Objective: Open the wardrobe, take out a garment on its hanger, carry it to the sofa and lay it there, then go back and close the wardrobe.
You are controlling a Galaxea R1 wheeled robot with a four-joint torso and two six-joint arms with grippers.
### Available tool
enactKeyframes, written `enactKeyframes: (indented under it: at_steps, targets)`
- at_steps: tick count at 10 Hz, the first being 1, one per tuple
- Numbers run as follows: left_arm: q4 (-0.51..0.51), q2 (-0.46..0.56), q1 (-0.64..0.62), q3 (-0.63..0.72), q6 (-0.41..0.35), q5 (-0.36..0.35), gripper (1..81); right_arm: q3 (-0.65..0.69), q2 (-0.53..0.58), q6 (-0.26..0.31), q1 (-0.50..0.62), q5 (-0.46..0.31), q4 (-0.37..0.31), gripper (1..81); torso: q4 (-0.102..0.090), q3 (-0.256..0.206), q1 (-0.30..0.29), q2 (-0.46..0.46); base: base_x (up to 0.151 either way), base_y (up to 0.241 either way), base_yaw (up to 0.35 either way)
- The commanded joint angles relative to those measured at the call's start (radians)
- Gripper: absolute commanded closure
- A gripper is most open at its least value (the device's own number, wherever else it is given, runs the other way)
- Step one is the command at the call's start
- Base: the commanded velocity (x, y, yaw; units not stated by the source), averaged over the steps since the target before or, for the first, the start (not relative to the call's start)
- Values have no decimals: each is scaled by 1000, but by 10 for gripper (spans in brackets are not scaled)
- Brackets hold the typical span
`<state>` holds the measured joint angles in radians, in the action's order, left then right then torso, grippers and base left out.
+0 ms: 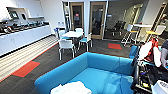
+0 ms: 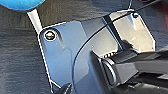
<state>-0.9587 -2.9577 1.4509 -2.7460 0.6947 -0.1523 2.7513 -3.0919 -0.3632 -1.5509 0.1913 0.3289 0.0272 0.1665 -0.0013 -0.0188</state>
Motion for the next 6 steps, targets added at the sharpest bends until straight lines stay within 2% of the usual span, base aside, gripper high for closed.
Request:
enactKeyframes:
  at_steps: [1,6]
  targets:
    - [-15,0,-40,-6,-6,40,10,-1,-6,3,17,-49,-4,10,0,0,1,0,0,0,0]
    - [-18,-2,-40,-6,-6,49,10,-1,-6,3,13,-52,-7,10,0,0,1,0,0,0,0]
